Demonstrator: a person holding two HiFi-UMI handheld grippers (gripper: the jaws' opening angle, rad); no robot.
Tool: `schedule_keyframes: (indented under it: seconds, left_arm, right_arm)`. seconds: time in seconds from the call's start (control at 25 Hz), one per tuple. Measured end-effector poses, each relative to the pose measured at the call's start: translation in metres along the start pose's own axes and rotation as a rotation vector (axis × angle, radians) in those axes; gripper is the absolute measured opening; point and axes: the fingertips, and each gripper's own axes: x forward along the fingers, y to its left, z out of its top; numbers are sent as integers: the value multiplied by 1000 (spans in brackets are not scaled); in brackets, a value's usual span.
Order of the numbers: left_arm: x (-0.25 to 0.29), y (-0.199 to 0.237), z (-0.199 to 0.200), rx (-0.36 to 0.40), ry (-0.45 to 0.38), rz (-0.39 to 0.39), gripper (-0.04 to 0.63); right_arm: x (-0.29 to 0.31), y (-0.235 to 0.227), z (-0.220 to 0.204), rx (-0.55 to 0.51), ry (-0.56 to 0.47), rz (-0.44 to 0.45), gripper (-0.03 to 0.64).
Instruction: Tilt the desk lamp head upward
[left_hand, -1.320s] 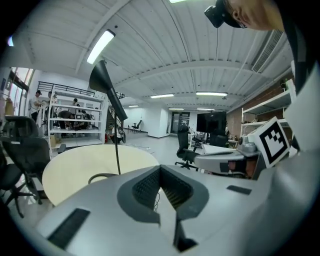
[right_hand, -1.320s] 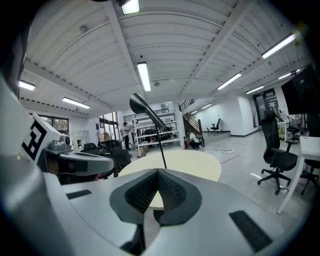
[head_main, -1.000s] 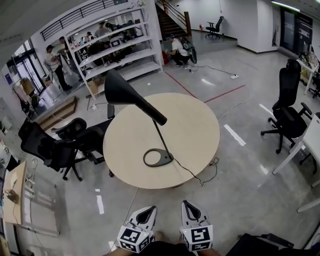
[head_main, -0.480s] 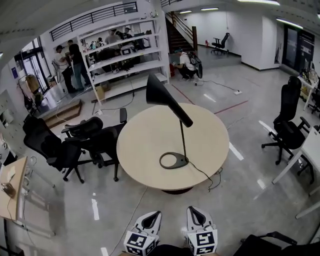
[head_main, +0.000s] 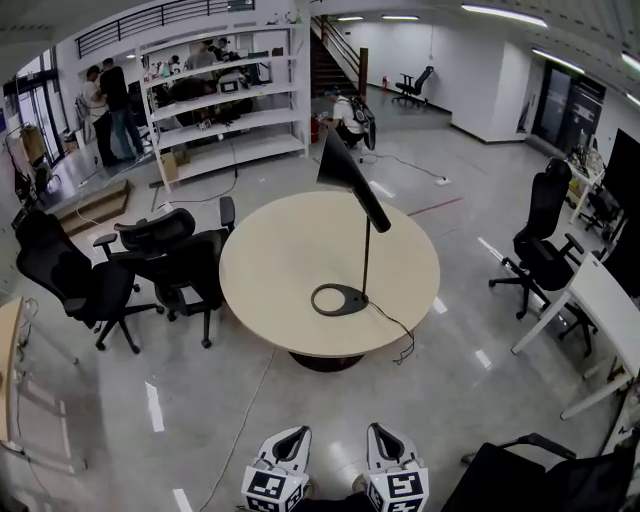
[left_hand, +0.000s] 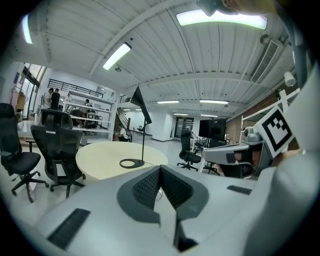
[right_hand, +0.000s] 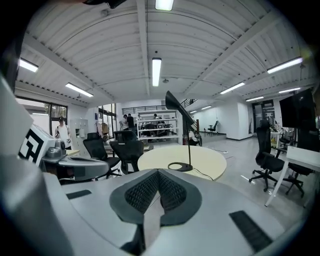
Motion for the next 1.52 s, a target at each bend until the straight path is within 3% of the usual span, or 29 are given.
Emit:
schedule_keyframes:
  seconds: [0.28,0.72,1.08,1.52]
  left_arm:
    - [-34,-26,1,-3,-40,48,48]
    - [-45,-144,-53,-5,-13,128,48]
    - [-68,-172,-64,0,-22,161,48]
    - [-94,-189,-74,7,-36,203,48]
  right_arm:
    - [-31,6,4,-42,-18,42,9]
    - [-118,-46,-56,-32,13,144,9]
    - [-165,-46,-73,-41,25,185,9]
    - [-182,-32,-81,-44,16,201,9]
